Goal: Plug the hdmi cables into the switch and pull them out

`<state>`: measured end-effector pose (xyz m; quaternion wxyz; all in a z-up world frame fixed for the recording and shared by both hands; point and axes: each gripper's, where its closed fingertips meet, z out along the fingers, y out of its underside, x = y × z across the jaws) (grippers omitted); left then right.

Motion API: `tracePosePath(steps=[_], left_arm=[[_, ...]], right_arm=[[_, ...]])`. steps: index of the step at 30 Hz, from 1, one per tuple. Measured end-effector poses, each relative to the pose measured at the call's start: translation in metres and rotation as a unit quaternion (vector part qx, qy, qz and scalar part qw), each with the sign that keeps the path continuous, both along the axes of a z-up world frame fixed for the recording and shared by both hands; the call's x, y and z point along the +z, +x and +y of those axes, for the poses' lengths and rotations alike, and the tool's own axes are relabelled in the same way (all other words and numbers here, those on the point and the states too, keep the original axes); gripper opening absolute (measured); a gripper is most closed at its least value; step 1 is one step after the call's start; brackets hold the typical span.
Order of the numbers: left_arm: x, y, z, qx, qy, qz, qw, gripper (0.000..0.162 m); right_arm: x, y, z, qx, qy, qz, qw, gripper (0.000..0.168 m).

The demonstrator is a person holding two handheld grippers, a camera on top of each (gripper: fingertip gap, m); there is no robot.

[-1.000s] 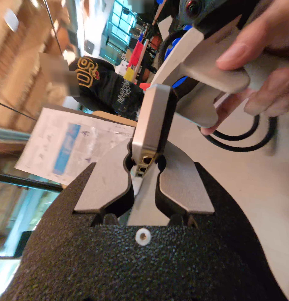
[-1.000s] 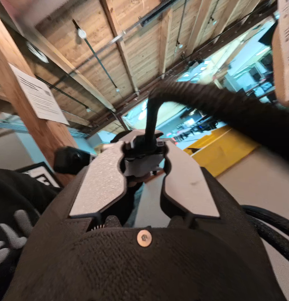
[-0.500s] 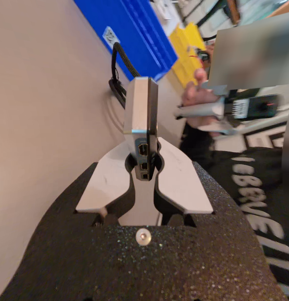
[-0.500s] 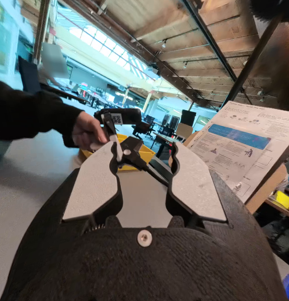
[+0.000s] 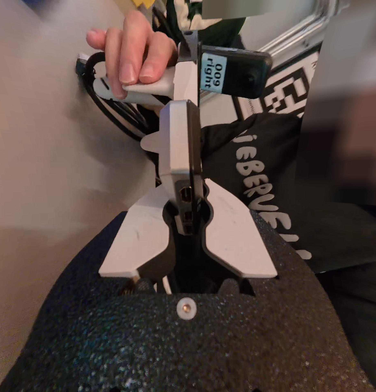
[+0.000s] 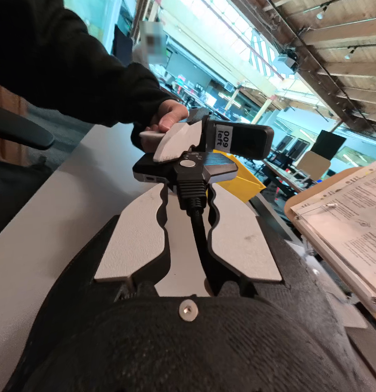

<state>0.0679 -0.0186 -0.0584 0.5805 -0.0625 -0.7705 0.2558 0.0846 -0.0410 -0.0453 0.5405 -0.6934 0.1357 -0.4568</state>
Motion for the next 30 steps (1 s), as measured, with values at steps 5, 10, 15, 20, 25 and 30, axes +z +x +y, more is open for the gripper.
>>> tracePosePath(steps=[5,10,15,20,25,30], left_arm=[[0.002,-0.005,0.002,0.009,-0.006,0.048,0.999,0.023],[-0.001,-0.006,0.001,0.001,-0.004,0.074,0.997,0.023],[0.002,-0.016,0.001,-0.02,-0.019,0.074,0.997,0.025],[0.001,-0.013,-0.005,-0.017,-0.01,0.078,0.997,0.025],[0.003,-0.013,-0.011,-0.012,-0.011,0.083,0.996,0.025],[0.01,0.004,-0.034,0.076,-0.046,0.068,0.994,0.028]], right_arm=[[-0.001,-0.006,-0.001,0.05,0.047,0.003,0.998,0.034],[-0.006,-0.007,-0.005,0.058,0.058,0.015,0.997,0.032],[-0.004,-0.02,-0.012,0.101,0.112,0.034,0.988,0.025],[-0.001,-0.017,-0.019,0.087,0.125,0.021,0.988,0.023],[0.002,-0.017,-0.025,0.079,0.132,-0.001,0.988,0.024],[0.0,-0.005,-0.036,0.042,0.15,0.034,0.987,0.023]])
